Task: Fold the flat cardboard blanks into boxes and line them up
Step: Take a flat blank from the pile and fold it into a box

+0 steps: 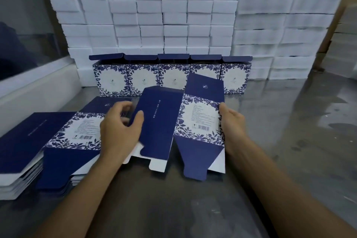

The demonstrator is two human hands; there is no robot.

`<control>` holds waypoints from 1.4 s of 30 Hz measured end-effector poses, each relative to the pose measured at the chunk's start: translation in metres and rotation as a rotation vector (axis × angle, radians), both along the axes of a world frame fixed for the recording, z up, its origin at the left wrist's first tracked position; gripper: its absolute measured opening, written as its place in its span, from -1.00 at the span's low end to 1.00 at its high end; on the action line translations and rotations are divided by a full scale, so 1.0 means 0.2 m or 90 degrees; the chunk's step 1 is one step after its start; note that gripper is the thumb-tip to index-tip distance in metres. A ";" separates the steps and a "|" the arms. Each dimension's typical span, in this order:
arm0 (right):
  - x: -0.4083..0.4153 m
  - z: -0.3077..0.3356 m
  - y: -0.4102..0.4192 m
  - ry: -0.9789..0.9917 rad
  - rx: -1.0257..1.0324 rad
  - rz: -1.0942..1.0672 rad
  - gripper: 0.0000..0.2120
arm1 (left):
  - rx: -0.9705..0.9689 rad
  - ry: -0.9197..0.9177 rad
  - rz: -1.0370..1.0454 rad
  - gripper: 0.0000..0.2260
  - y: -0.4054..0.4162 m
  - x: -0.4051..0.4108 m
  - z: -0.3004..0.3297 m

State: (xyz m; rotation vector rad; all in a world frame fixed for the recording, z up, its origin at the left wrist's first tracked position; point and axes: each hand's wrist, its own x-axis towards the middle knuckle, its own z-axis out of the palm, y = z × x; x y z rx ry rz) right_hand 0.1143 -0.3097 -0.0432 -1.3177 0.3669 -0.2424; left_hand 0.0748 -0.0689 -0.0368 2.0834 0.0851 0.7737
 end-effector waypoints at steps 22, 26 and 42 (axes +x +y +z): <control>-0.12 0.10 0.05 -0.174 0.342 0.248 -0.46 | -0.592 0.192 -0.441 -0.57 -0.05 0.00 0.06; -0.15 0.09 0.19 -0.214 0.103 0.330 -0.47 | -0.556 0.204 -0.524 -0.60 -0.14 -0.04 0.04; -0.15 0.05 0.28 -0.131 0.291 0.391 -0.43 | -0.600 0.189 -0.520 -0.56 -0.17 -0.06 0.05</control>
